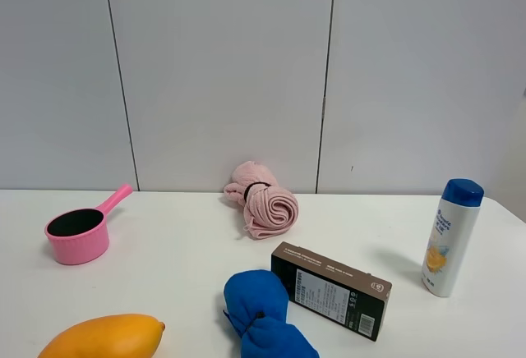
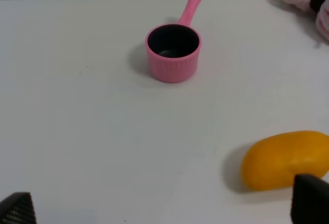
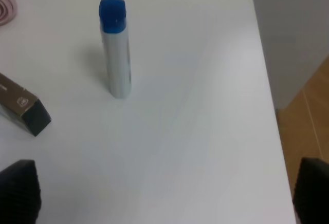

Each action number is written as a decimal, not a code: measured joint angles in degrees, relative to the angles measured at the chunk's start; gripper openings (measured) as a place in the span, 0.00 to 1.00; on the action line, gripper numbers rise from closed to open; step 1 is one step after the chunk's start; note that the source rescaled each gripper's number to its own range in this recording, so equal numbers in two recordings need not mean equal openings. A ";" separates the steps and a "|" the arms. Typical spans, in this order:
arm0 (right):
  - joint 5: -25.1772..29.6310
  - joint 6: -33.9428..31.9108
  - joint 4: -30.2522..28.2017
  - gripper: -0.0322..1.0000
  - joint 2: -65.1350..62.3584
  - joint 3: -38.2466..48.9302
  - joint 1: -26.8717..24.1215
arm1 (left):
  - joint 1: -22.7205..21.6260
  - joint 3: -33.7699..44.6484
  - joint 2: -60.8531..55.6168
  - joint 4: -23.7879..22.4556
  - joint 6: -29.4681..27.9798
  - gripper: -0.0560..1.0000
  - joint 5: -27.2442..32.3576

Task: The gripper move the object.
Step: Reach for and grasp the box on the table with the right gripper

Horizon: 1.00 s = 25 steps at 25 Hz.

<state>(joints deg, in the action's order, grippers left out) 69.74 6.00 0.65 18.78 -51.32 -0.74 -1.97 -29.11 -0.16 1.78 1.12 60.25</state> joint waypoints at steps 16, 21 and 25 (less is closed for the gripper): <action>0.36 9.44 7.34 1.00 41.98 -30.60 8.64 | 0.00 0.00 0.00 0.00 -0.05 1.00 0.00; 0.36 11.16 7.34 0.99 51.96 -34.45 14.92 | 0.00 0.00 0.00 0.00 -0.05 1.00 0.00; 0.31 12.36 7.34 0.96 58.74 -36.49 19.46 | 0.00 0.00 0.00 0.00 -0.05 1.00 0.00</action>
<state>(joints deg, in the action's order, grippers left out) 70.05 18.36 7.98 77.53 -87.82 18.72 -1.97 -29.11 -0.16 1.78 1.06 60.25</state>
